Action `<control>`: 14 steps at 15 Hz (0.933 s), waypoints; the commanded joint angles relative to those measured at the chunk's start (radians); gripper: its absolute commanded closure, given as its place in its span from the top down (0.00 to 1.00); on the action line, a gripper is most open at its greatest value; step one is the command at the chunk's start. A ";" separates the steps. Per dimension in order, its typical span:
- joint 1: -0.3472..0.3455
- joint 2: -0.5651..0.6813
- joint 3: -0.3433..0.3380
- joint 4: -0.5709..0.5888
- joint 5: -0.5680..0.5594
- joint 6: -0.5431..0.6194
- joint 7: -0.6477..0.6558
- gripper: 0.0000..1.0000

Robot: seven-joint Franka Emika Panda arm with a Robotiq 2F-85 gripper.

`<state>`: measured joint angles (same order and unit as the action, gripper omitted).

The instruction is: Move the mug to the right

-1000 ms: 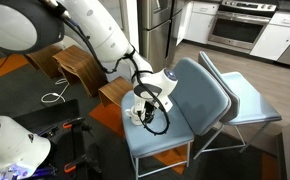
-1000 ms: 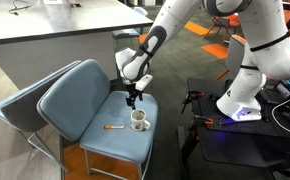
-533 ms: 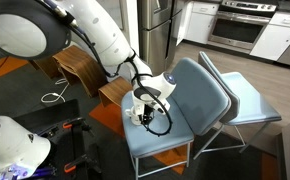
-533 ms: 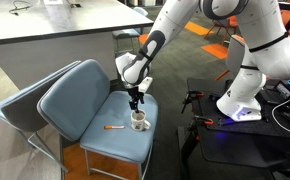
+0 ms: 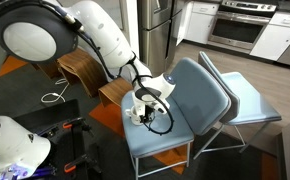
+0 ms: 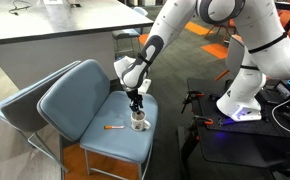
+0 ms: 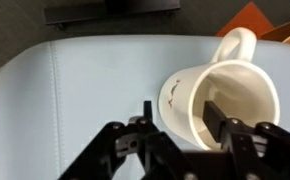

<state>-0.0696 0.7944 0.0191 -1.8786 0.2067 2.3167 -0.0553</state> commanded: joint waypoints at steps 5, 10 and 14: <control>0.046 -0.013 -0.030 -0.005 -0.079 -0.009 0.057 0.00; 0.035 -0.059 -0.055 -0.041 -0.070 0.034 0.098 0.02; 0.049 -0.105 -0.124 -0.053 -0.105 0.041 0.173 0.02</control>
<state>-0.0401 0.7487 -0.0692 -1.8852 0.1383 2.3461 0.0405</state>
